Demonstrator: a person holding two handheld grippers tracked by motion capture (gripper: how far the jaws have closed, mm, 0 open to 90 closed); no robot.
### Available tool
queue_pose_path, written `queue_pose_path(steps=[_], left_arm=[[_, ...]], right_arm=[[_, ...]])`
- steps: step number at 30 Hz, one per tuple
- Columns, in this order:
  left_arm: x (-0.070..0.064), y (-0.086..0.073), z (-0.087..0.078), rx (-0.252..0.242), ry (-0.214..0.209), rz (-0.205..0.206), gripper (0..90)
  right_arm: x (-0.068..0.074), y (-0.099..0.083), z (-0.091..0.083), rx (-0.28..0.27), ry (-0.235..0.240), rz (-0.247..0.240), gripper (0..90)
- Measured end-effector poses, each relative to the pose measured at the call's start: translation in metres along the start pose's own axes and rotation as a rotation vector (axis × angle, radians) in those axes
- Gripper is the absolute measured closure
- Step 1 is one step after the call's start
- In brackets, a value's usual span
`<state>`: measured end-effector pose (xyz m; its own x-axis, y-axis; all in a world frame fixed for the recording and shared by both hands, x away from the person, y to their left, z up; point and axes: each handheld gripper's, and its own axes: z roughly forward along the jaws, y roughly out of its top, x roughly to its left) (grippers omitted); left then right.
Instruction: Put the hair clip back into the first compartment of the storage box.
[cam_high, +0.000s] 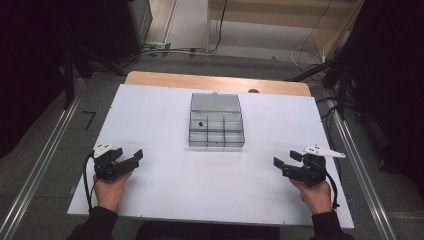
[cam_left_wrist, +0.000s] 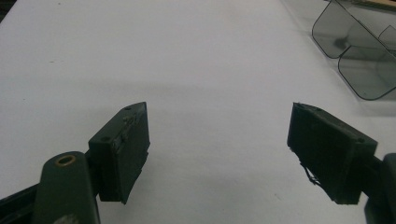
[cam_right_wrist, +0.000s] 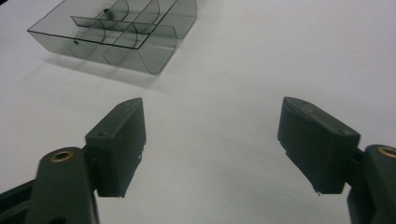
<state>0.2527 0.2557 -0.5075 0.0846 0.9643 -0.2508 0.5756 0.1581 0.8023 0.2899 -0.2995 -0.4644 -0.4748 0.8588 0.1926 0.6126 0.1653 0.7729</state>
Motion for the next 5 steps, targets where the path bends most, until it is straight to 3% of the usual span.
queue_pose_path(steps=[5], left_arm=[[0.0, -0.0002, 0.0001, -0.001, -0.002, -0.003, 22.1]], right_arm=[[0.0015, 0.0097, -0.0072, -0.03, 0.01, 0.051, 7.7]])
